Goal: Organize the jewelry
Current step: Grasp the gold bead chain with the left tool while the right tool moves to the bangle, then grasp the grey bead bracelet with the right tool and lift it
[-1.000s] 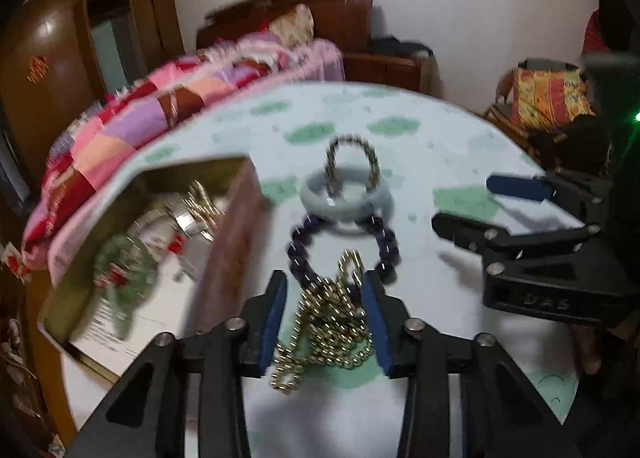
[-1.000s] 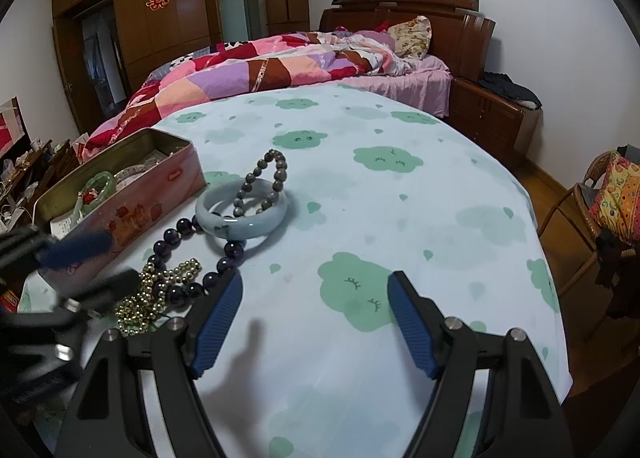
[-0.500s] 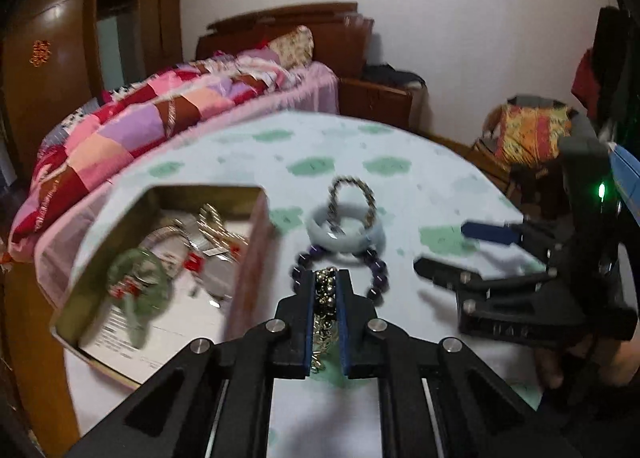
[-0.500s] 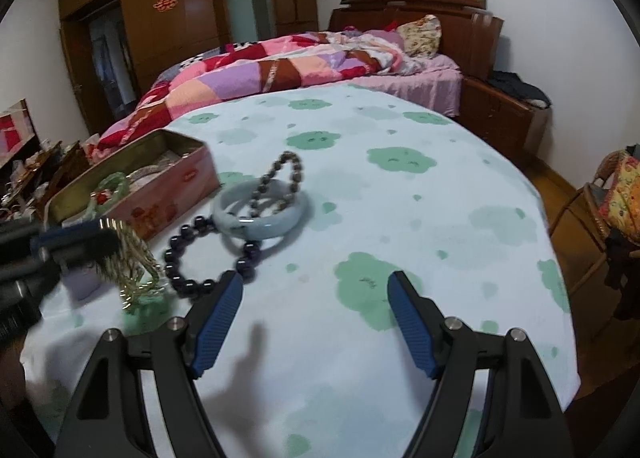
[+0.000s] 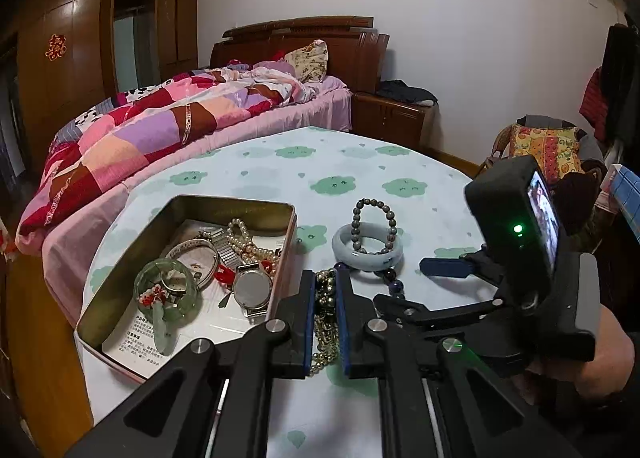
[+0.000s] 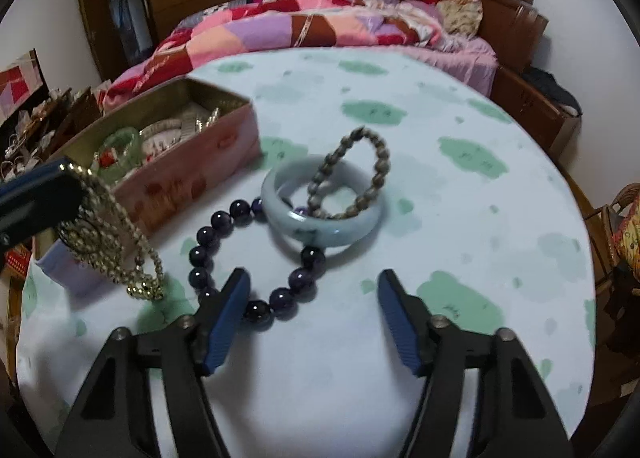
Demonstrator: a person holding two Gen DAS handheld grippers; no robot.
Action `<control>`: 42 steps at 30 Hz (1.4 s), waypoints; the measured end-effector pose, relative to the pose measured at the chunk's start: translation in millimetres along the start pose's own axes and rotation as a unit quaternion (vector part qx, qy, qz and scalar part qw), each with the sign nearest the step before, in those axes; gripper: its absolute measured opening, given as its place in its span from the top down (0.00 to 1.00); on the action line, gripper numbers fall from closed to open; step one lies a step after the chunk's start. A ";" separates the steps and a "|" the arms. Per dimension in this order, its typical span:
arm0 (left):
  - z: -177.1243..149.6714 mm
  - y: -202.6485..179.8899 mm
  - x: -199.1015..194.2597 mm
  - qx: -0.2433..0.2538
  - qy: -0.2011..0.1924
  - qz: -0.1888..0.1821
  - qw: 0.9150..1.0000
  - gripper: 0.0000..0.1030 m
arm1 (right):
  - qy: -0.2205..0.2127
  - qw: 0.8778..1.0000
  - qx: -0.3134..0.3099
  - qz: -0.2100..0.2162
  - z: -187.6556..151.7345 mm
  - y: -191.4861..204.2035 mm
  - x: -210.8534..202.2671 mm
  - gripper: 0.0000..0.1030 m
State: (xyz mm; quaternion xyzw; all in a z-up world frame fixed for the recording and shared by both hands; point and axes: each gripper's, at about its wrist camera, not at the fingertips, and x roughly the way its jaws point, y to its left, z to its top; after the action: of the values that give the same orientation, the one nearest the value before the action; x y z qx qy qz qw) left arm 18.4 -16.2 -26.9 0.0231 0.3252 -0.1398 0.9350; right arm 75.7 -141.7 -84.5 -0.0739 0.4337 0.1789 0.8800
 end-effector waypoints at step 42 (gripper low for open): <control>24.0 18.3 14.3 -0.012 -0.010 0.009 1.000 0.91 | -0.026 0.998 0.025 0.043 35.9 -47.5 3.0 0.52</control>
State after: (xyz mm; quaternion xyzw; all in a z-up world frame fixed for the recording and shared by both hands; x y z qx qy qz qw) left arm 48.5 -5.4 -17.7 0.0134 0.3176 -0.1275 0.9395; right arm 121.8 -174.7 -66.1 -0.0287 0.4181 0.2076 0.8839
